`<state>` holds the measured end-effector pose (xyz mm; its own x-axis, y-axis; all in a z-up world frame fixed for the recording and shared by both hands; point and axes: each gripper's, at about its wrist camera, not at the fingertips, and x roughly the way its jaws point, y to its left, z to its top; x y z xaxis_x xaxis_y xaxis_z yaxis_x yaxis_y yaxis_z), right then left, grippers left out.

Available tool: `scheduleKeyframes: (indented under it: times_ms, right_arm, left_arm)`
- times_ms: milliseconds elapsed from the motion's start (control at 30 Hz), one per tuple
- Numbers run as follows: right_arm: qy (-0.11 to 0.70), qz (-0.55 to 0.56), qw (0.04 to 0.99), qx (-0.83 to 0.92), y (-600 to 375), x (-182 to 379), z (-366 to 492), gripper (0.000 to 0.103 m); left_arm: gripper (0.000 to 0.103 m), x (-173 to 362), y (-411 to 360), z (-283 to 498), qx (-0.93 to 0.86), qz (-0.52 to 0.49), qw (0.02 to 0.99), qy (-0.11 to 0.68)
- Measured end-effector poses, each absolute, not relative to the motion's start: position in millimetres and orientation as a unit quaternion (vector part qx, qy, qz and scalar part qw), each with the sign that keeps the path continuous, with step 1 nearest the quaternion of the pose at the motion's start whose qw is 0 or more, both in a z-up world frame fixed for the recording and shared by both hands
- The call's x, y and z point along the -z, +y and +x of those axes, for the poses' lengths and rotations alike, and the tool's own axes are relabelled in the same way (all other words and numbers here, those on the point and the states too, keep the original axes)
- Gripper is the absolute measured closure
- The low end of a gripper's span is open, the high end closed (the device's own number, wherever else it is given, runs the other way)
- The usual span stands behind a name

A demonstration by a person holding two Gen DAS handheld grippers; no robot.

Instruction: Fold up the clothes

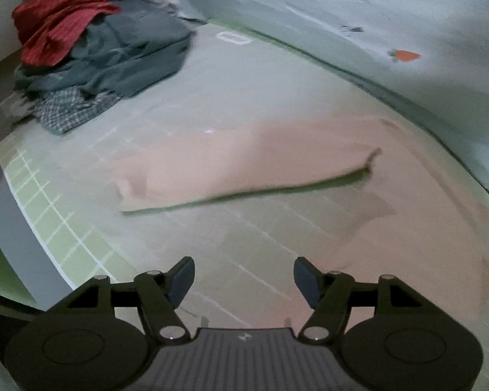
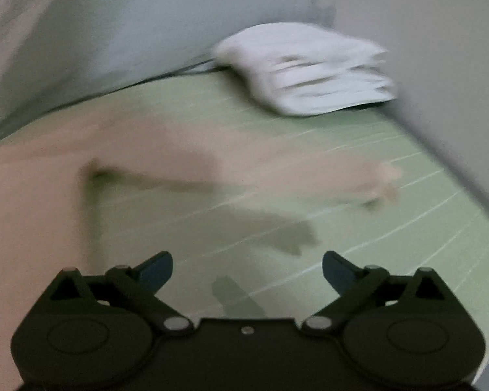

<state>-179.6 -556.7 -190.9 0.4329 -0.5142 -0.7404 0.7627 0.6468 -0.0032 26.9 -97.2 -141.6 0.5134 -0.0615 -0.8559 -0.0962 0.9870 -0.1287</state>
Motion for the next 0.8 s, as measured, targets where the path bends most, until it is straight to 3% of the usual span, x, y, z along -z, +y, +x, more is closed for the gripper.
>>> scheduleKeyframes:
  times_ms: [267,800]
  right_arm:
    - [0.41,0.162,0.832,0.336,-462,199,-144,0.003]
    - [0.429,0.157,0.798,0.393,-374,208,-97,0.003]
  left_arm:
    - [0.029,158,-41,61,-0.014,-0.08,0.856,0.511]
    - [0.025,199,22,141,0.021,-0.05,0.829,0.557]
